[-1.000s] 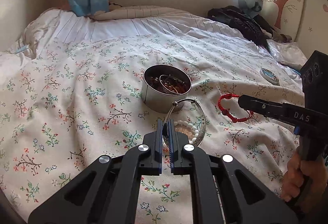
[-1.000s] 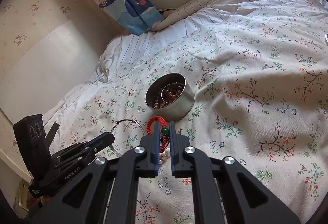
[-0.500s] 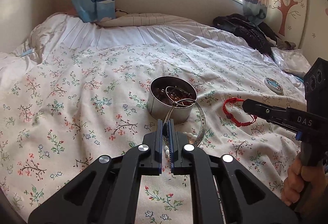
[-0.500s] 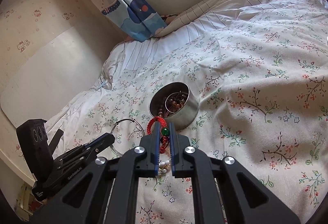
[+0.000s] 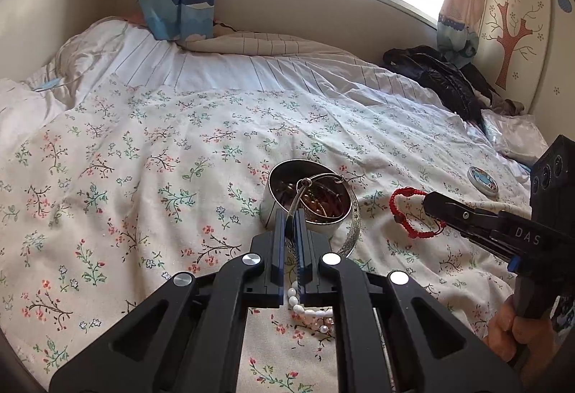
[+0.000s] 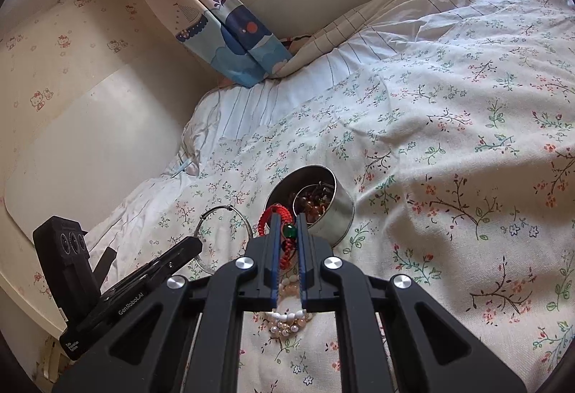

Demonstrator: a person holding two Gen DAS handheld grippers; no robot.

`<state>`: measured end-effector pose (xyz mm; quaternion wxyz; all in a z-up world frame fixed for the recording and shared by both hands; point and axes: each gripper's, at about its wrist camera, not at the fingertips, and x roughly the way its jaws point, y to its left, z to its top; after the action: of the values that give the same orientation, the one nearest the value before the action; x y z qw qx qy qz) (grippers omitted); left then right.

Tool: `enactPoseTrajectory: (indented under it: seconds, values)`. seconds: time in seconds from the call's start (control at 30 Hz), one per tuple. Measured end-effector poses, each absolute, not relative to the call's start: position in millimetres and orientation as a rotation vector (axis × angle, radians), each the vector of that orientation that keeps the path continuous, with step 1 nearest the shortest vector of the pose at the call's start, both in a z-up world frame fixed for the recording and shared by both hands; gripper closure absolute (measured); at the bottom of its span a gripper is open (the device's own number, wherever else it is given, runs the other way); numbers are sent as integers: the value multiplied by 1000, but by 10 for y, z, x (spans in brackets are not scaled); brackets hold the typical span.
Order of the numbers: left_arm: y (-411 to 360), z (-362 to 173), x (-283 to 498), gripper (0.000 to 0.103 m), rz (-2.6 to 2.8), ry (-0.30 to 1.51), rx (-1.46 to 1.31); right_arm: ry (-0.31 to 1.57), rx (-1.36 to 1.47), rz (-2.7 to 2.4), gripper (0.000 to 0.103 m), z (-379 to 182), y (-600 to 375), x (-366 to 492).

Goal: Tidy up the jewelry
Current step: 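Carry the red string bracelet and silver hoop over the silver tin, then open both tools to drop the pieces into the silver tin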

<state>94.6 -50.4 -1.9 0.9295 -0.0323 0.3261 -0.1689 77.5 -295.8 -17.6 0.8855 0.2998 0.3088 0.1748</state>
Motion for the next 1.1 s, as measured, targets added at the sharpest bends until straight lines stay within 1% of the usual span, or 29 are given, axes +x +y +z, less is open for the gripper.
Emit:
enactPoseTrajectory:
  seconds: [0.57, 1.1]
  values:
    - [-699, -53, 1330, 98, -341, 669, -85, 619, 647, 366, 94, -155, -2955, 1127]
    - [-876, -203, 1567, 98, -350, 703, -76, 648, 632, 372, 94, -241, -2881, 1377]
